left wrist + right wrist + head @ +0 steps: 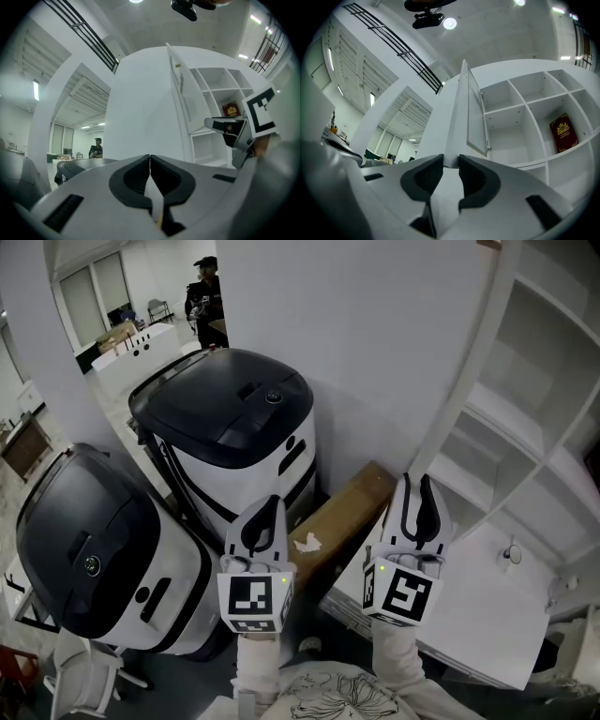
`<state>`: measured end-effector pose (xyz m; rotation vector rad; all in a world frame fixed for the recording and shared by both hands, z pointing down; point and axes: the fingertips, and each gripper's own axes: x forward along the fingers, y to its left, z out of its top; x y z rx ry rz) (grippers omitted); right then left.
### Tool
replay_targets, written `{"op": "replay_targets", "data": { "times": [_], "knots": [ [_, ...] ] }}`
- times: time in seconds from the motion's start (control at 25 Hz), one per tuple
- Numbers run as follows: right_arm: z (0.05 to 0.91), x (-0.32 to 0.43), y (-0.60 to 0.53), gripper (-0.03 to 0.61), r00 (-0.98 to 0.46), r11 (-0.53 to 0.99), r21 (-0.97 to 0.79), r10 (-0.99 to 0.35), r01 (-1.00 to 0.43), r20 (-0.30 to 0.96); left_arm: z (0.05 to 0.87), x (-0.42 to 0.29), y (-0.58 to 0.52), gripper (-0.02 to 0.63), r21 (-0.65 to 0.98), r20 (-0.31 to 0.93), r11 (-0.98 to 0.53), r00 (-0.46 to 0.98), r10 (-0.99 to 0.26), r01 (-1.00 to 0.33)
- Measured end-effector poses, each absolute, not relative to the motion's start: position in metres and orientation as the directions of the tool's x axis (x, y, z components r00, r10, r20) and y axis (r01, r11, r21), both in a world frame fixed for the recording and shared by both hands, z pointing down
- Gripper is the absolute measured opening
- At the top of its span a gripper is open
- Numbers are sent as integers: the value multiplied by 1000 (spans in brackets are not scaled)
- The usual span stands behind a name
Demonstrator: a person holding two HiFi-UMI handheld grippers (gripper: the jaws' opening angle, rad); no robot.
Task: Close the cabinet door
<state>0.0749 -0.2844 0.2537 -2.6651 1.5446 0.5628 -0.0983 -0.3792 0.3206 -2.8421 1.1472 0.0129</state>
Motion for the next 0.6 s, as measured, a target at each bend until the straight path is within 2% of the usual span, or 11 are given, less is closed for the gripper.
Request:
{"op": "replay_targets", "data": {
  "times": [0.6],
  "knots": [
    [256,95,-245,87,438,-497,142,-844,-856,-309,318,-46,-347,5,-70,-46,-797,800,-598,-599]
  ]
}}
